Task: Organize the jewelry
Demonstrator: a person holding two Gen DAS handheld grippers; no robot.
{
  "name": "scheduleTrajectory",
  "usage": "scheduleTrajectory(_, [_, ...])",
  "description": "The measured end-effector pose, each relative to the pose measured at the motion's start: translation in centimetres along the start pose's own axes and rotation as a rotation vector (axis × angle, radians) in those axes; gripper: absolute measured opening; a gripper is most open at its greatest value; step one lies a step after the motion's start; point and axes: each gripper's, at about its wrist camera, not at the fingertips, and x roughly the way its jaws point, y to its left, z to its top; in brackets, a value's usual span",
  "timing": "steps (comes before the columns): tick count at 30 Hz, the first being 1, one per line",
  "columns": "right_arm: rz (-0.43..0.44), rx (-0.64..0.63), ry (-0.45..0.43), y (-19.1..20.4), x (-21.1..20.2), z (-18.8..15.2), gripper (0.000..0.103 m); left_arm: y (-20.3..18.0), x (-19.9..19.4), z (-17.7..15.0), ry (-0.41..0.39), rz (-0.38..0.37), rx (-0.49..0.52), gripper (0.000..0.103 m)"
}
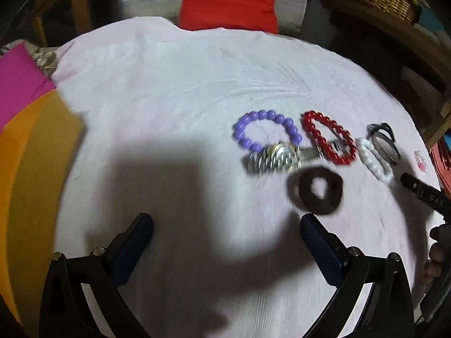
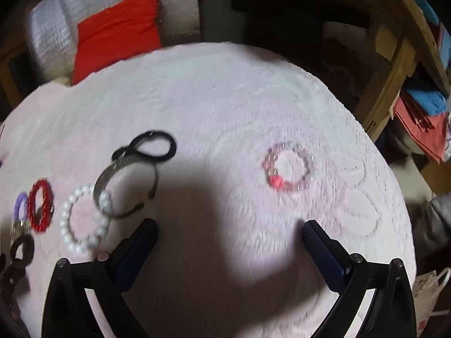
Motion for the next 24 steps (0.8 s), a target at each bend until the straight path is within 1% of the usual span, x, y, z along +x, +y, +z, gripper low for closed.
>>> scheduleTrajectory(1, [0.006,-0.016,0.009,0.0,-0.5,-0.6,0.103,0.4,-1.3,-0.8,-0.024,0.032,-0.011,0.103])
scheduleTrajectory(2, [0.016,-0.033,0.037,0.0,-1.2,-1.2,0.103,0.5,-2.6,-1.3,-0.041,0.059,-0.007,0.103])
scheduleTrajectory(4, [0.047,-0.051,0.078,0.0,-3.0,-2.3,0.103,0.8,-5.4,-2.3,-0.076,0.084,0.004,0.103])
scheduleTrajectory(5, [0.058,-0.054,0.069,0.2,-4.0,-2.8,0.103,0.9,-7.1,-2.7,-0.099,0.111,0.004,0.103])
scheduleTrajectory(6, [0.065,-0.054,0.040,0.3,-5.3,-3.5,0.103,0.9,-8.2,-3.0,-0.114,0.128,0.004,0.103])
scheduleTrajectory(9, [0.093,-0.075,-0.068,0.9,-10.8,-5.3,0.103,0.8,-12.3,-3.9,-0.175,0.139,0.014,0.103])
scheduleTrajectory(10, [0.107,-0.084,-0.101,1.2,-12.7,-5.8,0.103,0.6,-14.1,-4.4,-0.202,0.160,0.024,0.103])
scheduleTrajectory(11, [0.119,-0.091,-0.138,1.4,-14.8,-6.5,0.103,0.9,-14.9,-3.8,-0.214,0.169,0.031,0.103])
scheduleTrajectory(13, [0.144,-0.089,-0.201,1.8,-19.0,-7.8,0.103,0.3,-17.6,-4.0,-0.262,0.192,0.056,0.103])
scheduleTrajectory(14, [0.155,-0.093,-0.227,2.2,-20.2,-8.2,0.103,0.1,-19.0,-4.4,-0.294,0.200,0.065,0.103])
scheduleTrajectory(16, [0.153,-0.089,-0.278,2.4,-23.0,-9.2,0.103,-0.1,-20.9,-4.8,-0.330,0.188,0.070,0.103])
scheduleTrajectory(20, [0.164,-0.074,-0.310,2.9,-26.2,-10.4,0.103,-0.2,-23.7,-5.5,-0.360,0.151,0.057,0.103])
scheduleTrajectory(24, [0.163,-0.076,-0.344,3.0,-28.2,-11.3,0.103,-0.4,-25.9,-6.1,-0.402,0.156,0.057,0.103])
